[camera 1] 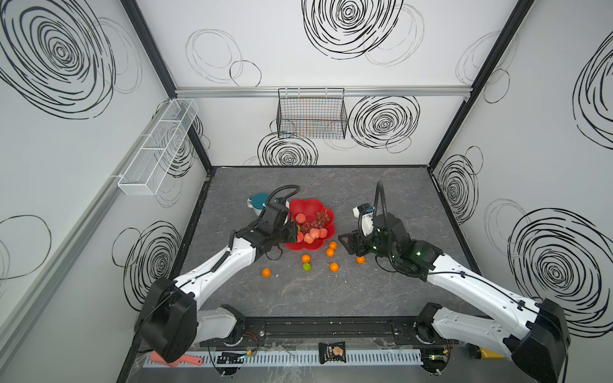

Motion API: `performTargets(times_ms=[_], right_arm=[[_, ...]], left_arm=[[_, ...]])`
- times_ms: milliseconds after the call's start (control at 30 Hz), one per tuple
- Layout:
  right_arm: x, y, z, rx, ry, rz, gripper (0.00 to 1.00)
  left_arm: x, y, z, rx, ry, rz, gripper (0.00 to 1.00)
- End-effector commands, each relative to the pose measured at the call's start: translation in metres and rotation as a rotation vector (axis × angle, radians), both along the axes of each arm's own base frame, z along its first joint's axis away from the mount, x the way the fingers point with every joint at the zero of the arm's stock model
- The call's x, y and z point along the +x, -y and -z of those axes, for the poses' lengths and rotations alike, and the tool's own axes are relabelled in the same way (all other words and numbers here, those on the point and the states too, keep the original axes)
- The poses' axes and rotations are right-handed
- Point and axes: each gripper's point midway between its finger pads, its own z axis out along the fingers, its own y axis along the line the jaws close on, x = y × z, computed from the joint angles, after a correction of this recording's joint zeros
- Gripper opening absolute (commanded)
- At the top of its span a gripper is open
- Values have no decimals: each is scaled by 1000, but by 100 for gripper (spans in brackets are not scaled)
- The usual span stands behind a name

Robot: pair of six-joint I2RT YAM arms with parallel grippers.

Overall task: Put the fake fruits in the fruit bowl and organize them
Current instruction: 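Open the left gripper to drop the green pear into the bowl, then lower the left gripper to a green pear by the bowl rim and close it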

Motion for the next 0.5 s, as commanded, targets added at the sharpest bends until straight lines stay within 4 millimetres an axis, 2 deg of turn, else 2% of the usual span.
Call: performTargets(times_ms=[0, 167, 300, 467], right_arm=[[-6, -6, 10, -20, -22, 3, 67], [-17, -18, 27, -7, -105, 9, 67], [-12, -5, 45, -11, -164, 110, 67], [-10, 5, 60, 44, -258, 141, 67]], left_arm=[[-24, 3, 7, 52, 23, 17, 39], [-52, 25, 17, 74, 46, 100, 40], [-62, 33, 31, 135, 20, 118, 41], [-74, 51, 45, 190, 3, 163, 48]])
